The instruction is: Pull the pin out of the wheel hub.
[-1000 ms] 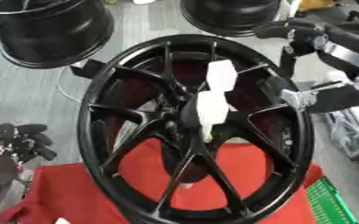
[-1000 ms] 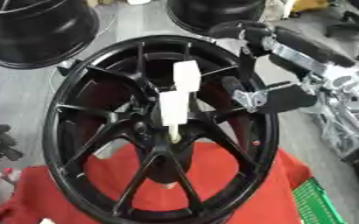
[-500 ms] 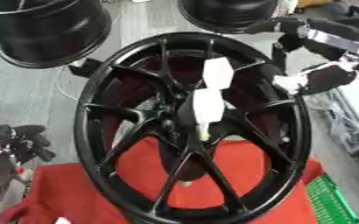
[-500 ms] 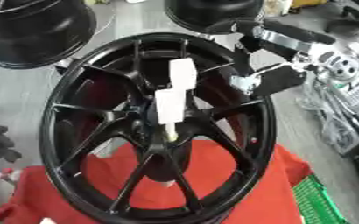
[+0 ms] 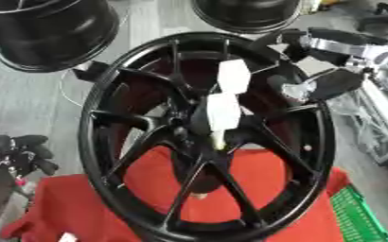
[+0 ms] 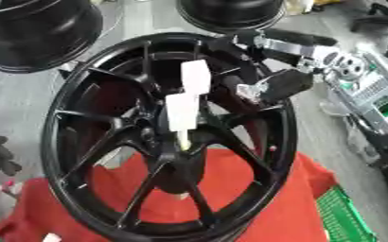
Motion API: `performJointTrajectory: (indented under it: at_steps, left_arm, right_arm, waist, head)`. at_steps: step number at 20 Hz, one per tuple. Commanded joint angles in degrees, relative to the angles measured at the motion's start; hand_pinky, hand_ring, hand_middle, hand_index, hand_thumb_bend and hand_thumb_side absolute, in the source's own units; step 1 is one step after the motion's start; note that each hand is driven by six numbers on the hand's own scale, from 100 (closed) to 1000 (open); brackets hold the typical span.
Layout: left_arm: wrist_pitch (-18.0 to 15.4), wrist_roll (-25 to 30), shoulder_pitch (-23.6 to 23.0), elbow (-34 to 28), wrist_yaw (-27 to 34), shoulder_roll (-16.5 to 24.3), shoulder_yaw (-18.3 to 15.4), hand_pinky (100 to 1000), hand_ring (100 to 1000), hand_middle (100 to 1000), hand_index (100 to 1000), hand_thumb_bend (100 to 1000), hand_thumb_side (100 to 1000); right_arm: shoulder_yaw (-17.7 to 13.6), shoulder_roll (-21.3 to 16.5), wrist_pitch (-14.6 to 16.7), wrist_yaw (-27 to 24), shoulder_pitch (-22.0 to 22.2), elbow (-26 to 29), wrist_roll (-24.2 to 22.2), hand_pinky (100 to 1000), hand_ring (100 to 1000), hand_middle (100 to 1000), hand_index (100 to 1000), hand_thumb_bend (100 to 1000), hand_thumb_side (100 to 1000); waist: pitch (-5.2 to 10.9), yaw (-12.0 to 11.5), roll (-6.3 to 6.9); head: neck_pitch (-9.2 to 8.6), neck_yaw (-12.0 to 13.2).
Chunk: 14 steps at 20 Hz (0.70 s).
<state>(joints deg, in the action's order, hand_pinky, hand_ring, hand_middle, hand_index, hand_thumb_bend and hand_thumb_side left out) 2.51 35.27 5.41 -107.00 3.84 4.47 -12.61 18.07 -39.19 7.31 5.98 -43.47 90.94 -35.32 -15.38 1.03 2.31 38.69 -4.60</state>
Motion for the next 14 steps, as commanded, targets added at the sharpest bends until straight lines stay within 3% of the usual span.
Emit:
performJointTrajectory:
  at_steps: [1, 5, 14]
  left_arm:
    - [-0.16, 0.30, 0.01, -0.65, 0.13, 0.29, 0.09, 640, 466, 541, 766, 137, 961]
    - [-0.13, 0.43, 0.01, -0.60, 0.13, 0.23, 0.17, 640, 466, 541, 766, 137, 962]
    - [-0.07, 0.56, -0.06, -0.54, 0.22, 0.26, 0.29, 640, 466, 541, 765, 138, 961]
  right_arm:
    - [0.01, 0.03, 0.34, 1.30, -1.54, -0.45, -0.99, 394, 408, 903, 943, 100, 424]
    - [0.49, 0.99, 0.63, 2.36, -2.31, -0.92, -1.90, 388, 404, 900, 944, 100, 446]
    - [0.92, 2.08, 0.69, 3.08, -3.65, -0.63, -2.31, 365, 389, 892, 944, 100, 406]
  waist:
    - [1.06, -0.09, -0.11]
    - [1.10, -0.20, -0.09]
    - [1.31, -0.77, -0.28]
  head:
    - [0.22, -0.12]
    - [0.30, -0.11]
    - [0.52, -0.31]
